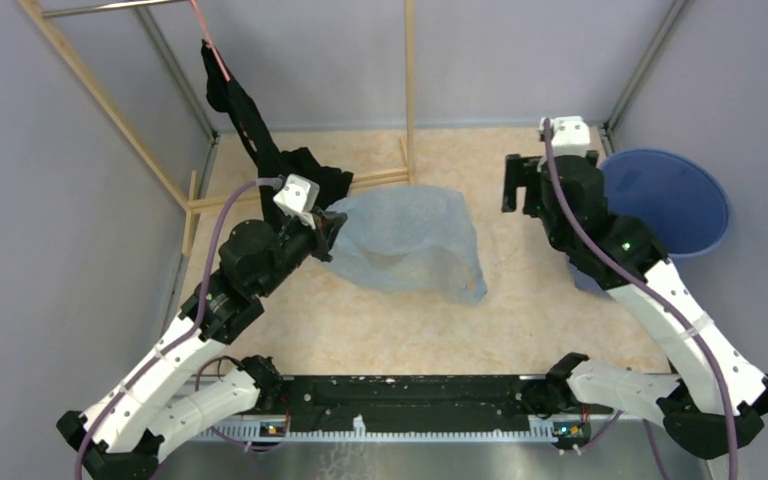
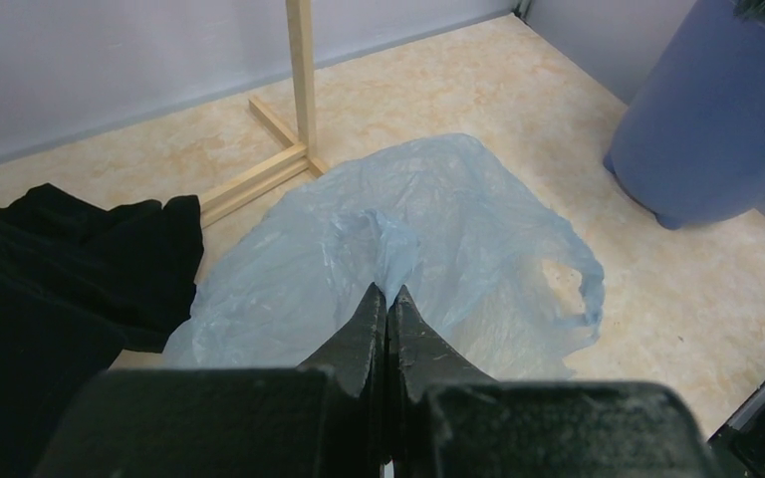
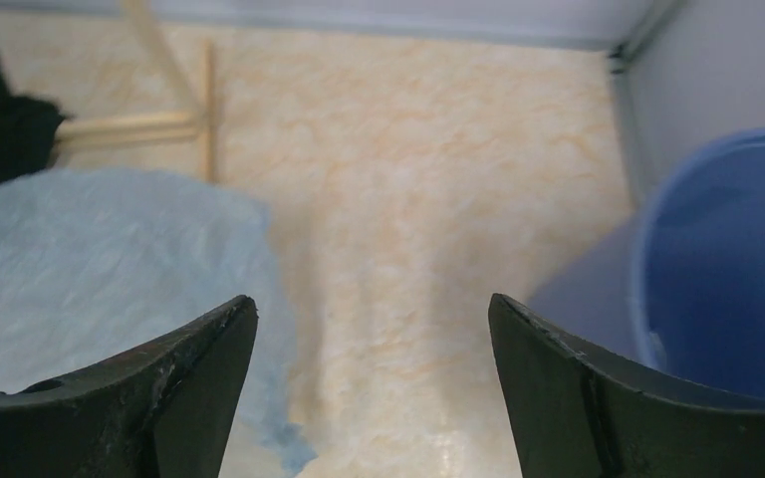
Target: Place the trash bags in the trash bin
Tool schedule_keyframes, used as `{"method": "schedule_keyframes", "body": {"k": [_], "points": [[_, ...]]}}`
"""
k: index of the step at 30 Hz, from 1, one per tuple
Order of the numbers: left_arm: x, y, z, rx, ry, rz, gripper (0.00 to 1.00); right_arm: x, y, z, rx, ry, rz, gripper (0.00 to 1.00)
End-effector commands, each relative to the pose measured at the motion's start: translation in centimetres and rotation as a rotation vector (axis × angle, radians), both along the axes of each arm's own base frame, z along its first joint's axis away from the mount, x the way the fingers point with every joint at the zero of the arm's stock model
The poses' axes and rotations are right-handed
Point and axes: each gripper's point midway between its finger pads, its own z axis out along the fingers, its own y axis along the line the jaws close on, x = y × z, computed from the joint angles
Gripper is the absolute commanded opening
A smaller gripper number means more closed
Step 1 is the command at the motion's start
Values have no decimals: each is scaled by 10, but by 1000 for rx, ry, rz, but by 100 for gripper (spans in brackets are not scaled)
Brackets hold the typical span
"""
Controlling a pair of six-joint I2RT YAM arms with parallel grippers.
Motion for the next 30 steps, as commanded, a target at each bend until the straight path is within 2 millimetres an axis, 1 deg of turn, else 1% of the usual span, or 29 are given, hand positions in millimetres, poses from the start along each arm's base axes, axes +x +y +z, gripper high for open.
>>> {"method": "schedule_keyframes", "body": {"k": [1, 2, 4, 5, 6, 9, 11, 13, 15, 18, 22, 26, 30], "points": [[0, 2, 15, -12, -52, 3, 0, -4, -84, 35, -184, -105, -381, 86], [-1, 2, 16, -19, -53, 1, 0, -2, -95, 29, -205, -69, -424, 85], [-4, 4, 19, -29, -60, 0, 0, 8, -119, 13, -176, 26, -479, 73], [-5, 5, 20, -31, -61, 2, 0, 12, -122, 4, -160, 64, -471, 70], [-6, 7, 21, -32, -63, 5, 0, 15, -124, -3, -156, 89, -470, 69], [-9, 13, 21, -23, -63, 18, 0, 18, -129, -17, -173, 137, -493, 69], [-11, 15, 23, -22, -64, 21, 0, 20, -134, -31, -188, 176, -511, 68], [-13, 17, 24, -27, -64, 21, 0, 23, -135, -46, -177, 219, -502, 62], [-13, 17, 25, -29, -63, 19, 0, 24, -137, -54, -178, 234, -509, 58], [-14, 16, 27, -34, -62, 13, 0, 22, -143, -59, -205, 237, -531, 54], [-15, 13, 28, -40, -61, 1, 0, 20, -145, -58, -212, 229, -542, 48], [-16, 11, 28, -53, -58, -11, 0, 21, -154, -60, -251, 216, -583, 47], [-18, 9, 33, -68, -64, -23, 0, 31, -163, -57, -307, 194, -639, 47]]}}
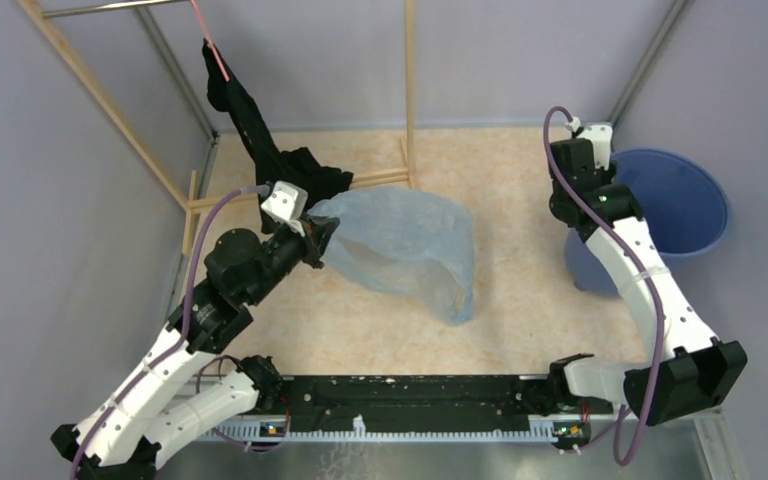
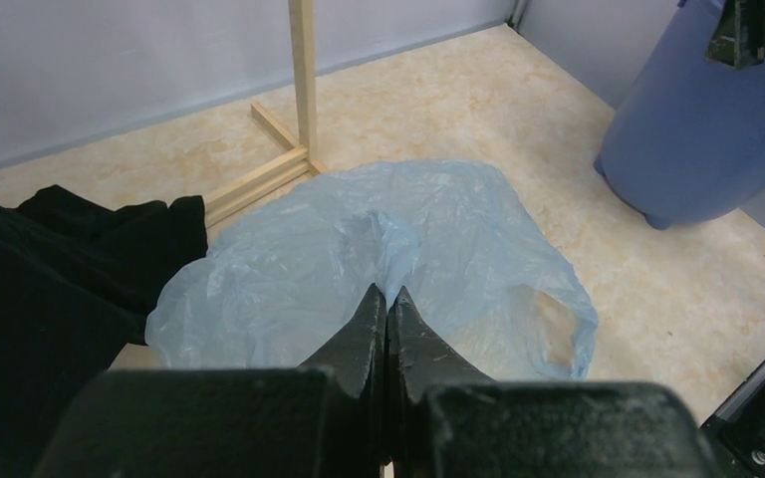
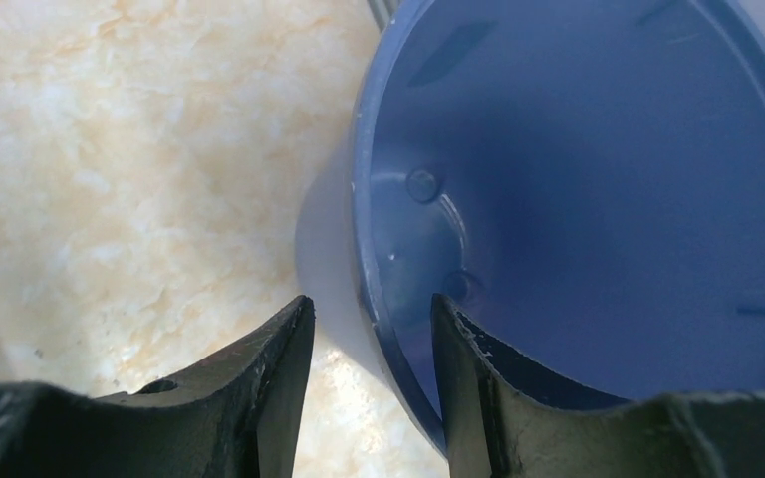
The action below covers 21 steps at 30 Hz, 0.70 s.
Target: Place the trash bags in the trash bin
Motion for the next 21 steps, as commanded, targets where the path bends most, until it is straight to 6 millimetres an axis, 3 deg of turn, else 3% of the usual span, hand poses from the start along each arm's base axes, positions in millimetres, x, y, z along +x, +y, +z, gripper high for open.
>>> {"method": "schedule_keyframes", "body": {"k": [1, 7, 13, 18, 21], "points": [[-4, -3, 26, -58, -46, -23, 0, 12, -12, 7, -62, -22, -65, 47], [-11, 8, 36, -61, -69, -6, 0, 23, 3, 0, -2, 14, -5, 29], [-19, 19, 37, -75, -95, 13, 0, 26, 49, -3, 65, 5, 215, 16], [-24, 29, 43, -93, -110, 37, 0, 24, 115, 4, 81, -6, 438, 1], [-25, 42, 50, -96, -131, 86, 0, 23, 153, 13, 132, -37, 528, 0]]}}
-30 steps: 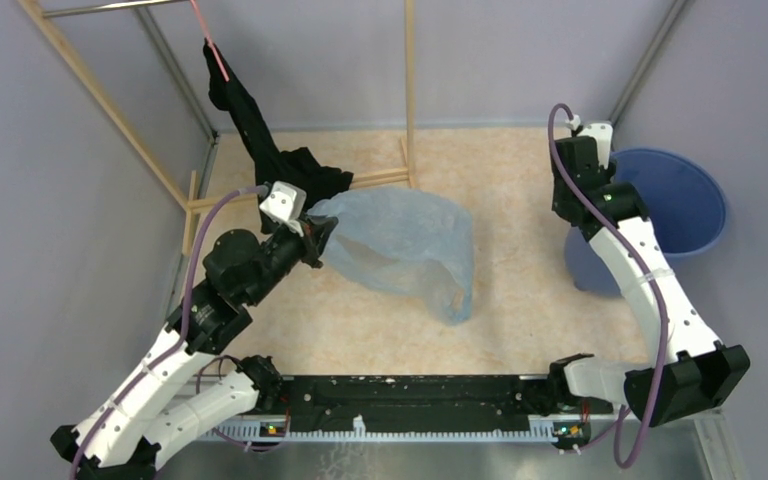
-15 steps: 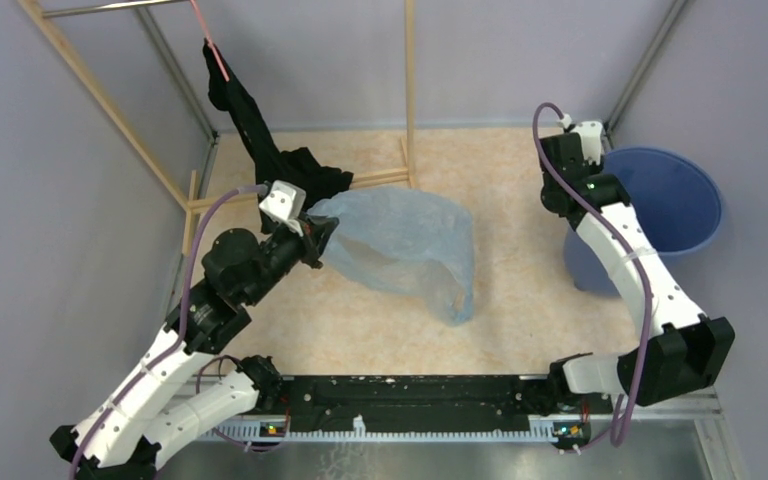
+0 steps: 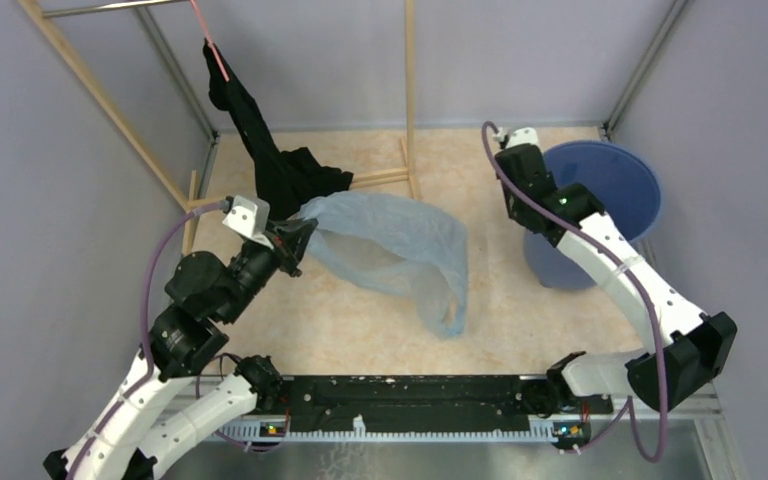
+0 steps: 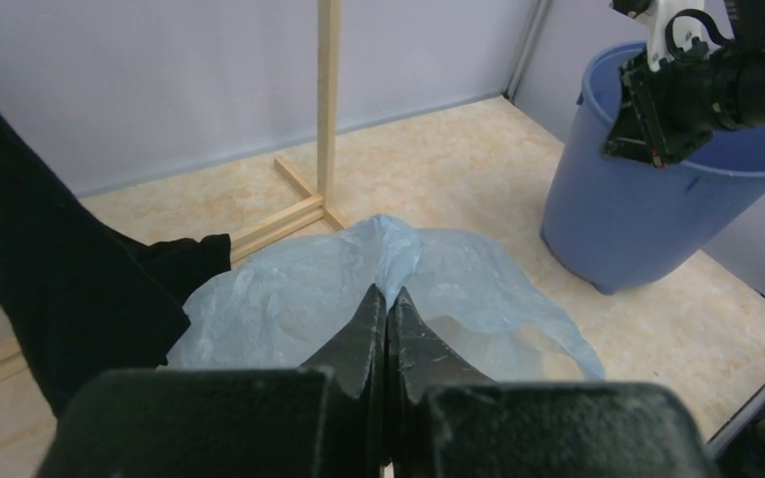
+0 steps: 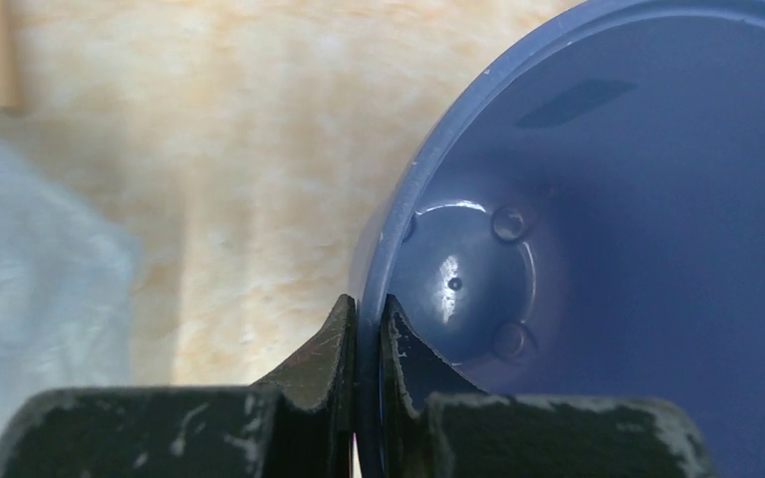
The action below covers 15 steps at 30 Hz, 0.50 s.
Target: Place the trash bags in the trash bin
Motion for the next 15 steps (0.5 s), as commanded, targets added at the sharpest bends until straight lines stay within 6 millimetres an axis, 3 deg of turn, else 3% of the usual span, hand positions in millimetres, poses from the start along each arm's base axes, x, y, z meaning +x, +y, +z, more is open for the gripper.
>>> {"method": "schedule_keyframes", "body": {"k": [1, 7, 11, 15], "points": [[-1, 23, 20, -23, -46, 94, 0, 4, 70, 32, 159, -97, 195, 0], [-9, 43, 35, -71, -83, 154, 0, -1, 145, 29, 290, -83, 402, 0], [-15, 52, 35, -114, -77, 176, 0, -9, 177, 32, 288, -87, 492, 0], [-17, 58, 34, -137, -66, 198, 0, -12, 196, 41, 320, -110, 550, 0]]}}
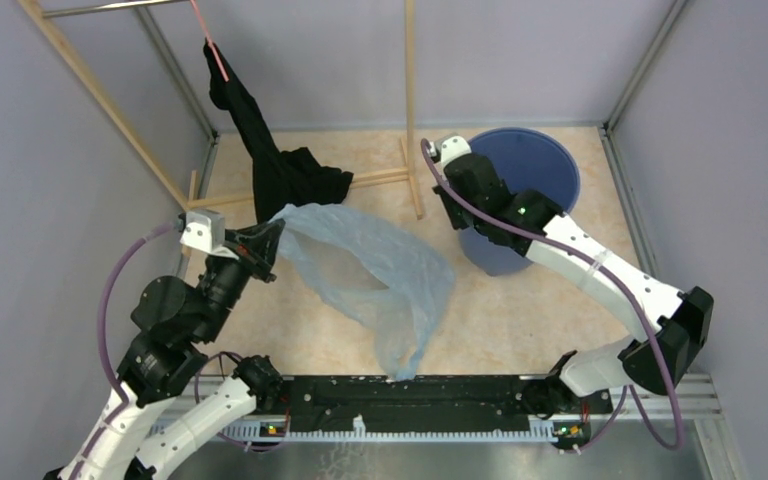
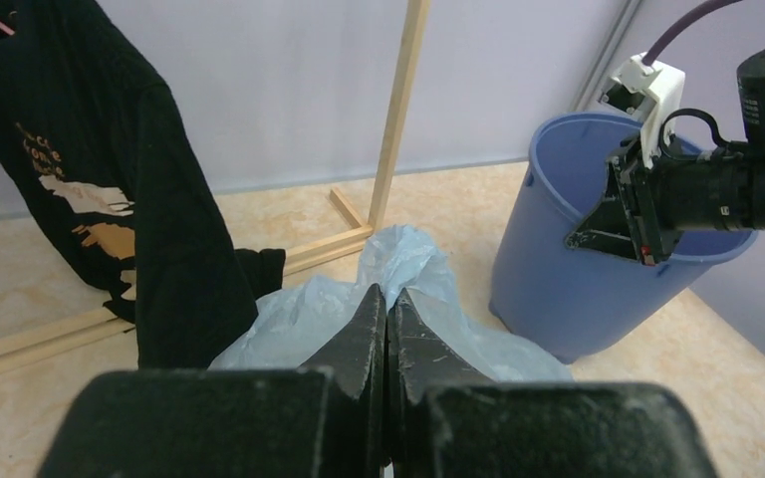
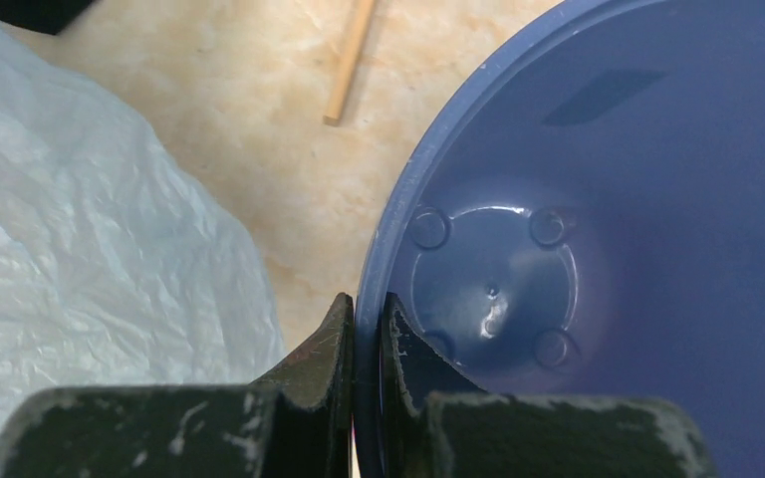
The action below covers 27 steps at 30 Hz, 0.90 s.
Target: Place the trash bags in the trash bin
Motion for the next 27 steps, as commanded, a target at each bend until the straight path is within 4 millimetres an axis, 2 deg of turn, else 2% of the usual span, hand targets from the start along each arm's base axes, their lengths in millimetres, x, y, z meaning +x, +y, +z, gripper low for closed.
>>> {"method": "schedule_keyframes", "body": {"k": [1, 8, 12, 19, 23, 27], "points": [[-4, 12, 14, -61, -17, 42, 0, 3, 51, 43, 209, -79, 108, 0], [-4, 13, 16, -77, -19, 47, 0, -5, 64, 57, 294, -85, 175, 0], [-2, 10, 14, -82, -11, 39, 0, -18, 73, 62, 353, -68, 243, 0], [2, 2, 10, -80, -3, 20, 0, -25, 76, 55, 350, -56, 289, 1], [6, -3, 9, -75, 7, 16, 0, -15, 65, 49, 282, -48, 218, 17], [18, -13, 11, -77, 31, 18, 0, -14, 51, 50, 221, -42, 158, 41]]}}
